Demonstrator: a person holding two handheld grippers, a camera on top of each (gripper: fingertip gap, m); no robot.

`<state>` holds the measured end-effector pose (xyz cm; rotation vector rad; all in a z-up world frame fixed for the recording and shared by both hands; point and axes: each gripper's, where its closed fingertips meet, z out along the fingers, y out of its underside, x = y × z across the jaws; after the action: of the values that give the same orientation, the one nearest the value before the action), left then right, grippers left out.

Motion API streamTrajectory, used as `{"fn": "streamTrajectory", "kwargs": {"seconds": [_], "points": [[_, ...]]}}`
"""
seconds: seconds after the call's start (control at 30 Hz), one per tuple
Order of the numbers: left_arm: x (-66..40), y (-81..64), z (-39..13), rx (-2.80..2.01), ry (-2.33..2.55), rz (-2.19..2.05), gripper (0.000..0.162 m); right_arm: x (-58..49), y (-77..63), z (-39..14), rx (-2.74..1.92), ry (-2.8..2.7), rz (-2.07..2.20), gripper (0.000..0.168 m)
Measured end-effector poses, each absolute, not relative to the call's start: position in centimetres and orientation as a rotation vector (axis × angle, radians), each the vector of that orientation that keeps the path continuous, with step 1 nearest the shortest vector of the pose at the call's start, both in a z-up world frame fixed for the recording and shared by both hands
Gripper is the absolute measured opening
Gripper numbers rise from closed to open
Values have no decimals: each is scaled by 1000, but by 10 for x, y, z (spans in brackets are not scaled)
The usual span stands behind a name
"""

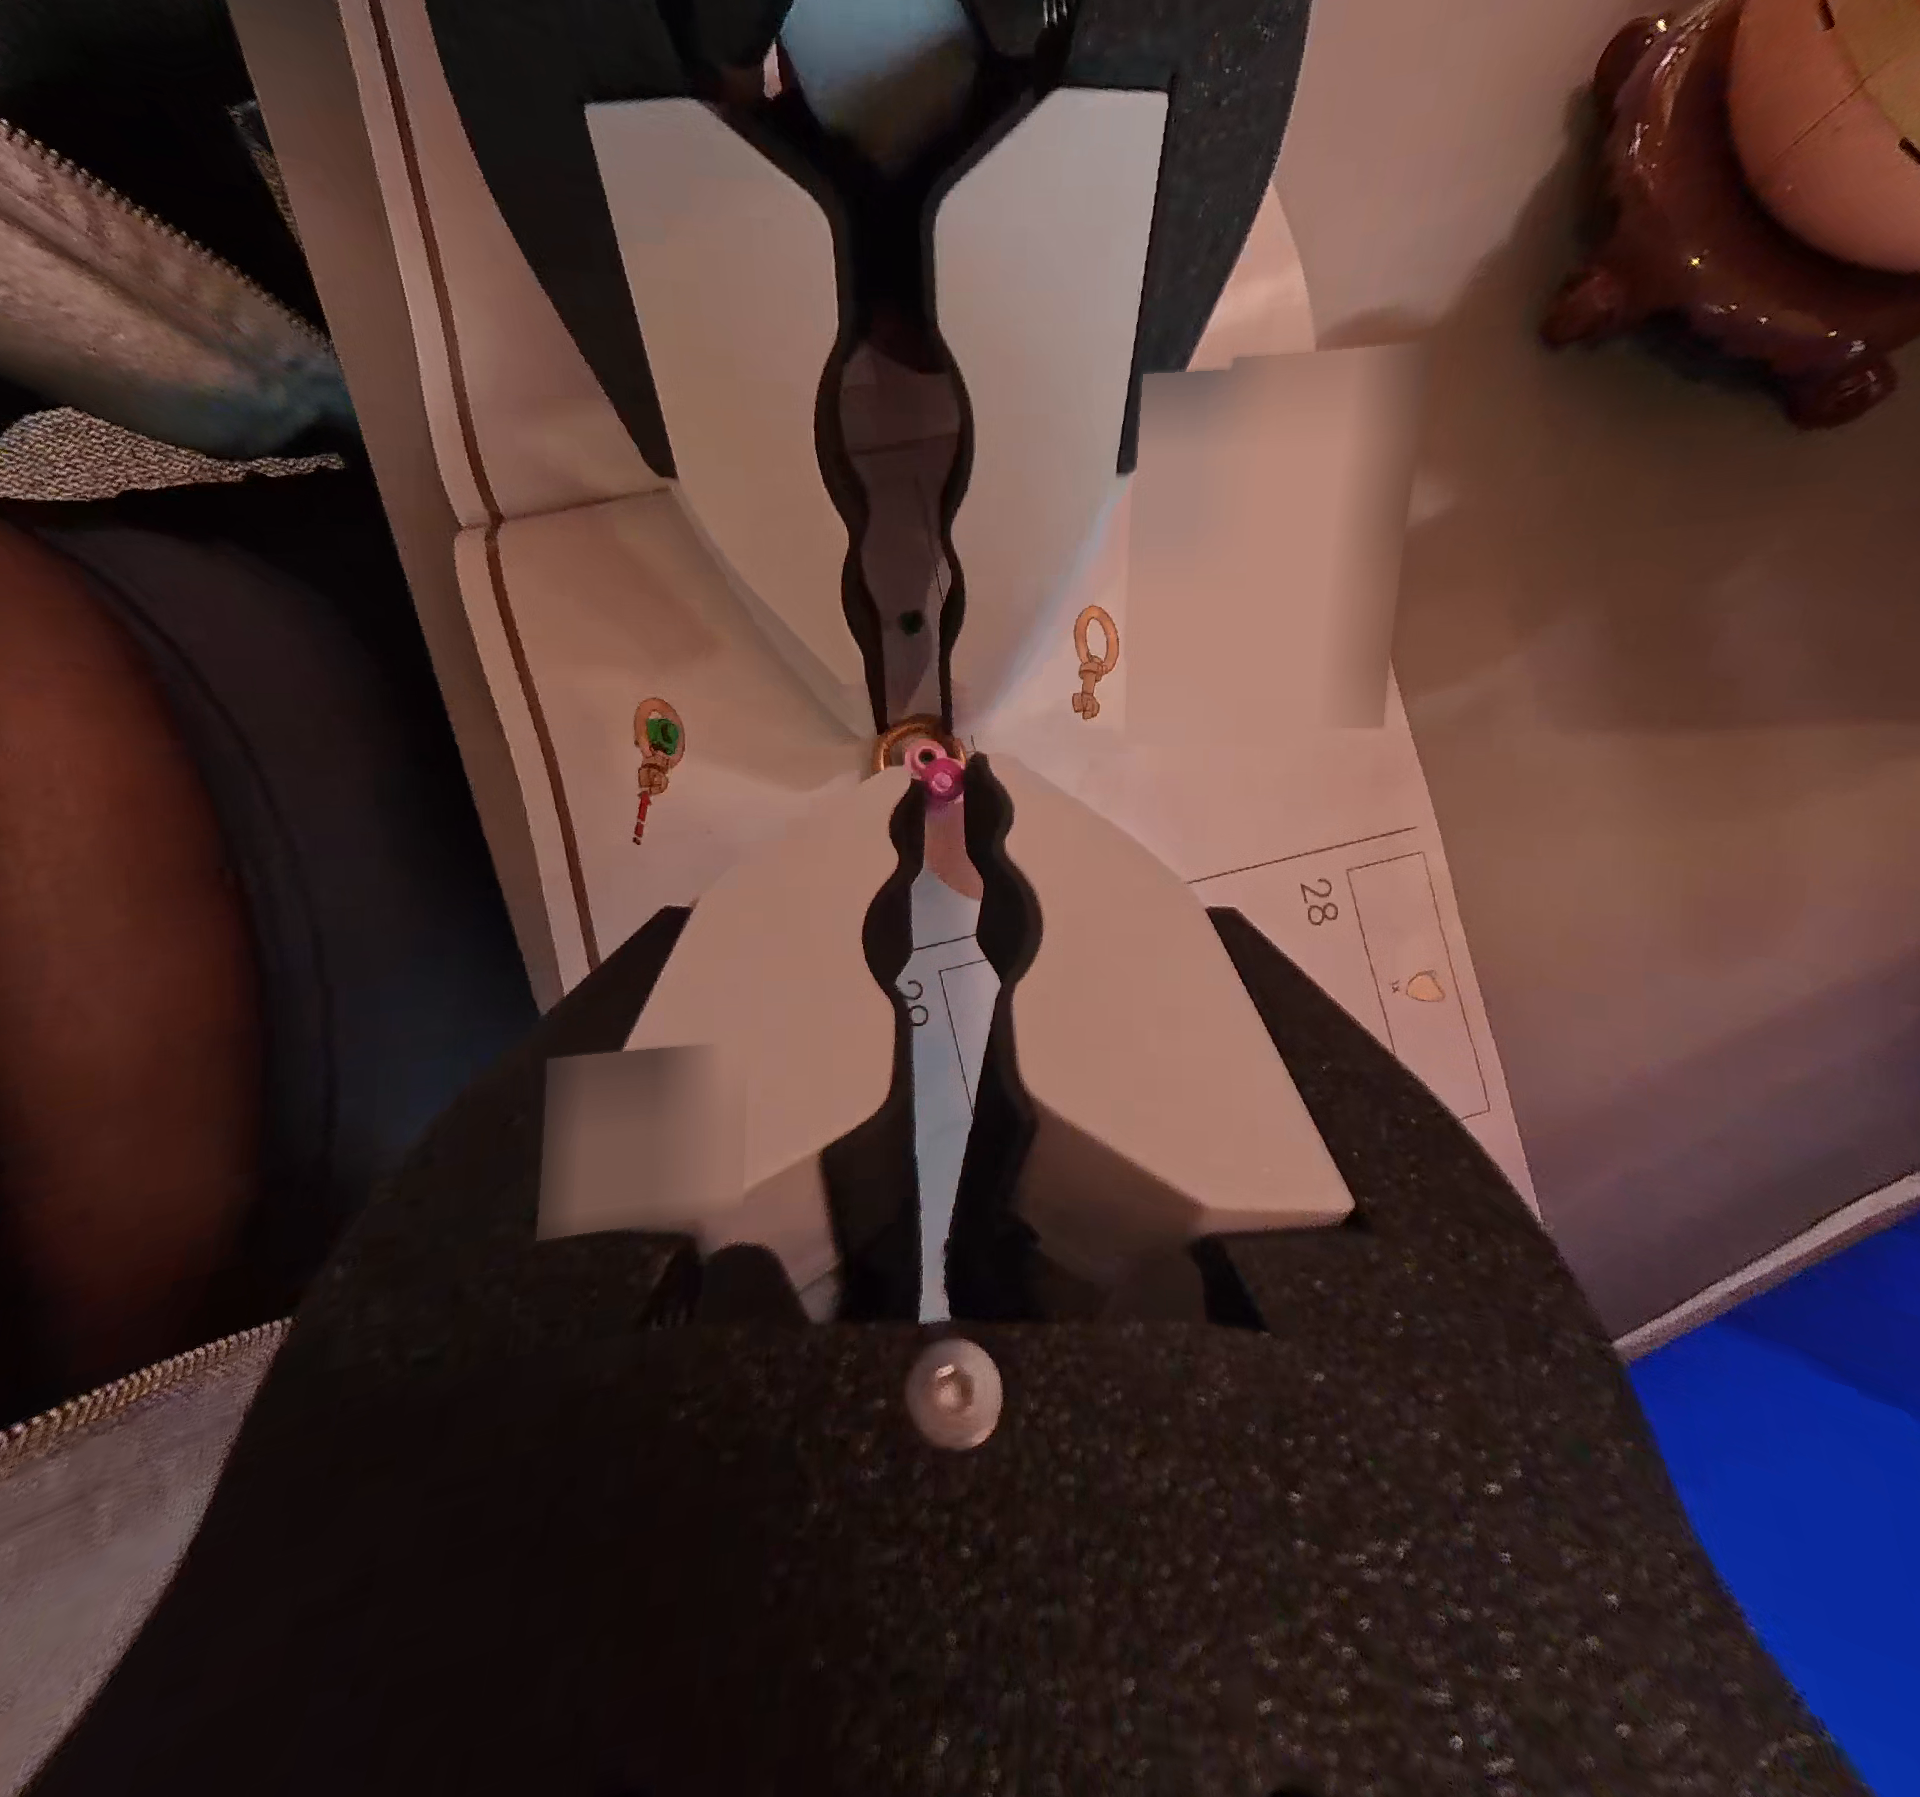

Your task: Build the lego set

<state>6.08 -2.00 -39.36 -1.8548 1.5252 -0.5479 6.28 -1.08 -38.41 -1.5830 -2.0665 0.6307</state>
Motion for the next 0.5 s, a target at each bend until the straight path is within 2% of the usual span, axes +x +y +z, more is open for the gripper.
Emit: {"fn": "streamTrajectory", "kwargs": {"seconds": [0.5], "points": [[61, -15, -387, -1799, 1487, -449, 11, 64, -12, -381, -1648, -2266, 611, 7]]}}
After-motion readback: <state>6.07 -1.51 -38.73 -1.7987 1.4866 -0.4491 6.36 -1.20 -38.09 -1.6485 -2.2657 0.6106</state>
